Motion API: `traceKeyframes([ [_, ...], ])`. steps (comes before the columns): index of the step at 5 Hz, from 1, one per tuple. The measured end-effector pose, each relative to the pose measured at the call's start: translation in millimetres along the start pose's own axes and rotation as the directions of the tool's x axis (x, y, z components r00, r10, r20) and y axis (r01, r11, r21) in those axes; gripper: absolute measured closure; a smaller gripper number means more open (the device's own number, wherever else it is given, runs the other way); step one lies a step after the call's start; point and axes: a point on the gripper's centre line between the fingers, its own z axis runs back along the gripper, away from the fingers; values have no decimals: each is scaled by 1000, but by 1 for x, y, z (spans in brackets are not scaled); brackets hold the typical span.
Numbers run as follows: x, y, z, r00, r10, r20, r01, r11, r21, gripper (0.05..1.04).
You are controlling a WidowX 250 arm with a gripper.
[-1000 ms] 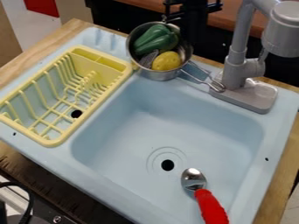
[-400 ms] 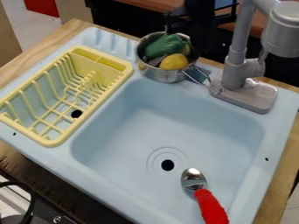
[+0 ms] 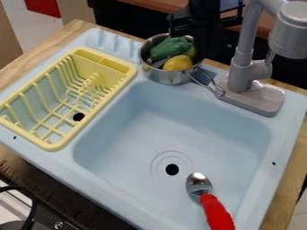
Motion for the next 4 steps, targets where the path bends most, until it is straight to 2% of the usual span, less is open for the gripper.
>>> traceKeyframes([
  [1, 7, 5, 11, 1000, 9, 22, -9, 1000, -24, 638],
  [2, 9, 11, 25, 999, 40, 18, -39, 998, -50, 344],
  [3, 9, 16, 34, 999, 40, 8, -40, 997, -67, 107],
  [4, 8, 37, 38, 996, -23, 87, 25, 999, -28, 85],
])
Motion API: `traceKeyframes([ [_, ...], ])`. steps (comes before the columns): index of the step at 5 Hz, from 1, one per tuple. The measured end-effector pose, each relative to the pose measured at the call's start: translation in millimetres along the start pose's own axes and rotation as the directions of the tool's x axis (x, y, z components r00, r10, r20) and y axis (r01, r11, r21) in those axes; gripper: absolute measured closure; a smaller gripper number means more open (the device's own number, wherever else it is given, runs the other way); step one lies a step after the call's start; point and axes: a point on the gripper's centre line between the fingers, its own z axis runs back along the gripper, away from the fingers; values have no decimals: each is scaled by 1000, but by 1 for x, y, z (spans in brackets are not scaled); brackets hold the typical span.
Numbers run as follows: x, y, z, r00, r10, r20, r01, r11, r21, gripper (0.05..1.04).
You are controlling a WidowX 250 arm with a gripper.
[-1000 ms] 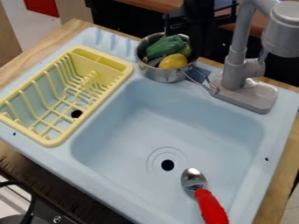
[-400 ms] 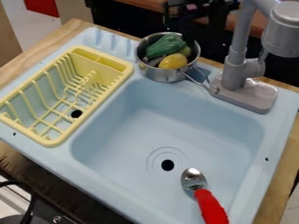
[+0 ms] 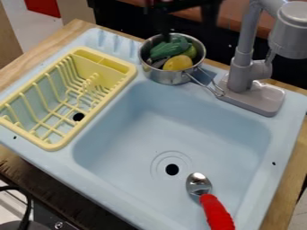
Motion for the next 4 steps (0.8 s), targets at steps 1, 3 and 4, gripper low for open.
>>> traceKeyframes([
  [1, -5, 28, 1, 991, -128, 26, 128, 992, 13, 85],
  [3, -19, 90, 6, 955, -291, 50, 290, 957, 18, 85],
  [4, -16, 107, 3, 939, -340, 58, 339, 941, 26, 85],
])
